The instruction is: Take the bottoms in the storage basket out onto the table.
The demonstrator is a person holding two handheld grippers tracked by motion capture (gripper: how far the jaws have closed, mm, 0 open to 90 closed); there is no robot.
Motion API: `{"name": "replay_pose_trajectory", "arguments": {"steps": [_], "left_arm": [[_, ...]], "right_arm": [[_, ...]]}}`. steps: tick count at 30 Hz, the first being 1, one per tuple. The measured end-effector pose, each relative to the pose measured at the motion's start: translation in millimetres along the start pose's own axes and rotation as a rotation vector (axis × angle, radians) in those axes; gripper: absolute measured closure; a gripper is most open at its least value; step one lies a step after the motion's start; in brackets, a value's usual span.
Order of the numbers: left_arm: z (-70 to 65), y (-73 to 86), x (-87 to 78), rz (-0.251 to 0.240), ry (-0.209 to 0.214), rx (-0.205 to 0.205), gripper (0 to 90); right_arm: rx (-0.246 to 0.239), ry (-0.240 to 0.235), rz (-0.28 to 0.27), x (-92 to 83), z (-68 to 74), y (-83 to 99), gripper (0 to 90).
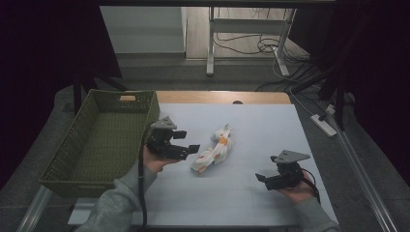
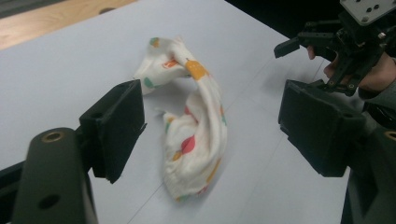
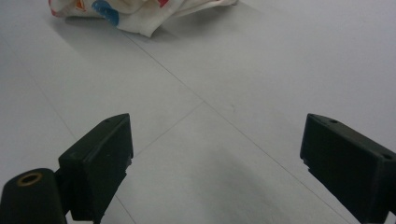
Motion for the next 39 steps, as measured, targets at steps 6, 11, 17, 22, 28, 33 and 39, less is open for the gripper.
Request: {"name": "replay_pose_trajectory", "arguments": {"steps": [6, 11, 17, 22, 28, 33, 39], "left_arm": [[2.9, 7.9, -25.3, -0.018, -0.027, -0.007, 21.4], [11.7, 21.2, -48.5, -0.034, -0.064, -0.029, 21.1], [17.2, 41.3, -70.7, -0.046, -0.099, -0.052, 20.7], [21.9, 49.8, -79.4, -0.049, -0.118, -0.064, 20.4], [26.2, 59.0, -85.3, -0.046, -0.13, -0.082, 20.3], [31.0, 66.7, -92.7, -0.052, -0.141, -0.095, 20.1], [31.5, 71.9, -96.5, -0.054, -0.145, -0.104, 20.0]], "right_arm": [[0.0, 0.004, -0.003, -1.3, 0.2, -0.5, 9.8], [0.018, 0.0, -0.023, -4.9, 2.4, -3.0, 9.8], [0.033, -0.007, -0.04, -7.2, 2.0, -4.8, 9.8], [0.029, -0.007, -0.039, -7.9, 1.8, -3.8, 9.7], [0.024, -0.005, -0.036, -8.0, 1.7, -2.9, 9.8], [0.024, -0.004, -0.036, -8.1, 1.6, -2.8, 9.8], [0.021, -0.002, -0.041, -9.0, 1.7, -3.3, 9.8]]}}
Point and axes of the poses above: each handheld gripper's, and its own axes: x roughly forward along the jaws, y roughly out of its underside, z roughly to its left, the point moved 10 cm from there along x, roughly forward along the jaws
